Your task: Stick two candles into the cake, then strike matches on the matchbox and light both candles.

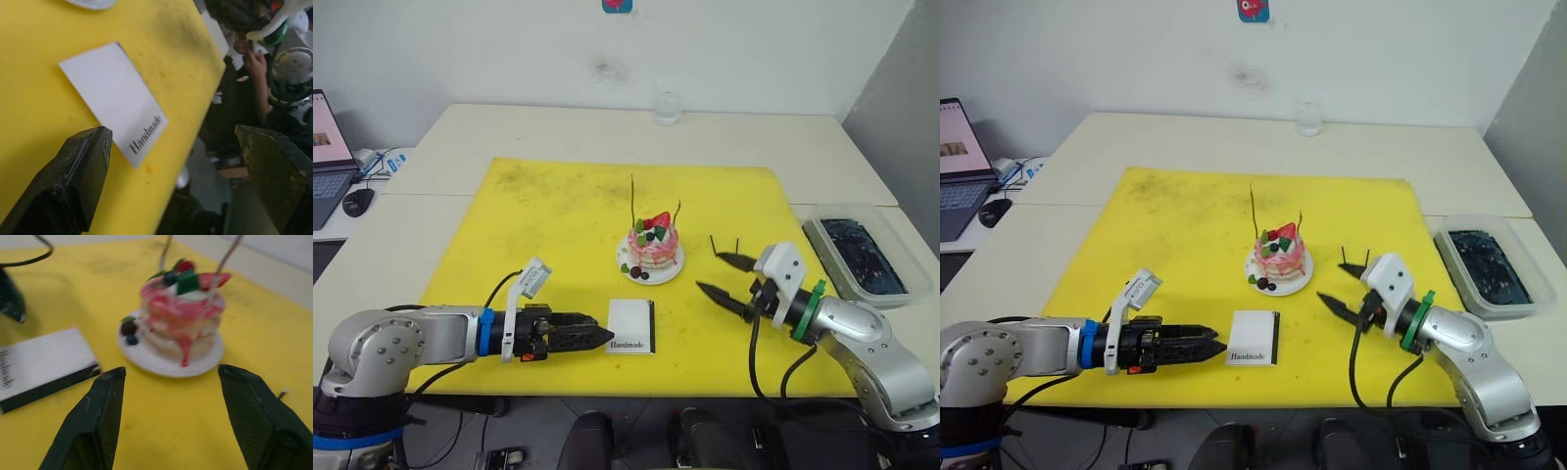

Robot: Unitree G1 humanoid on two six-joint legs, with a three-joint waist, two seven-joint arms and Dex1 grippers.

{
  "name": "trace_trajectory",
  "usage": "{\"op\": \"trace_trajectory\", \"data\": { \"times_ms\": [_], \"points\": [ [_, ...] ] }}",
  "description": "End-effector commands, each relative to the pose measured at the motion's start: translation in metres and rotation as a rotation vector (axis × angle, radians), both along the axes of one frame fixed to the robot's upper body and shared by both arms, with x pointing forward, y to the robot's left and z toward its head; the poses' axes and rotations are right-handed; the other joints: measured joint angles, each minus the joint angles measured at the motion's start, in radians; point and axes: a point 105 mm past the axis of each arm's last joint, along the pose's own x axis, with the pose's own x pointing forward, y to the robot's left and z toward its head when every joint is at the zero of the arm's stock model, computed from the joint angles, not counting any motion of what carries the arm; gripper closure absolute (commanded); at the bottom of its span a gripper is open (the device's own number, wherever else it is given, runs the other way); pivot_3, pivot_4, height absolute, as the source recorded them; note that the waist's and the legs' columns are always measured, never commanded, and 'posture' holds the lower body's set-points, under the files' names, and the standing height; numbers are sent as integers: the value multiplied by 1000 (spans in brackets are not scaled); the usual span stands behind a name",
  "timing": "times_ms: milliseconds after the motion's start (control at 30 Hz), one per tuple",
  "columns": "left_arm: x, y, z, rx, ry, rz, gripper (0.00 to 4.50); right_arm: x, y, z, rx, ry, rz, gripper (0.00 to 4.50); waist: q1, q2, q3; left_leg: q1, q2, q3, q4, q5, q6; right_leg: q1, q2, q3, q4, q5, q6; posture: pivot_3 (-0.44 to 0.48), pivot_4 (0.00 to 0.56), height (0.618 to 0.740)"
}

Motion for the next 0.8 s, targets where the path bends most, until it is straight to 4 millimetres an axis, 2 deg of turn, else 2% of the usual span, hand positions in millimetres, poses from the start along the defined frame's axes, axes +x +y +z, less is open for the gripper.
{"op": "trace_trajectory", "data": {
  "times_ms": [33,200,467,700,800],
  "points": [
    [4,-5,-3,-1,61,-1,0,-11,10,-4,-40,31,83,2612,0,0,0,0,0,0,0,0,0,0,0,0,0,0,0,0,150,740],
    [11,-13,-10,33,96,-3,0,-13,15,-16,-115,64,128,4449,0,-1,0,0,-1,0,0,0,0,0,0,0,0,0,0,0,150,740],
    [18,-23,-19,46,115,9,0,-15,19,-30,-194,111,186,4449,1,-1,0,0,-1,0,0,0,0,0,-1,0,0,0,0,0,150,740],
    [19,-28,-23,37,126,17,0,-2,27,-47,-265,112,170,4449,3,-1,0,0,-3,1,1,0,0,1,-3,1,0,1,2,0,150,740],
    [18,-30,-26,35,134,15,0,2,32,-48,-277,110,190,4449,3,-1,0,0,-3,0,1,0,0,1,-3,0,0,1,2,0,150,740]
  ]
}}
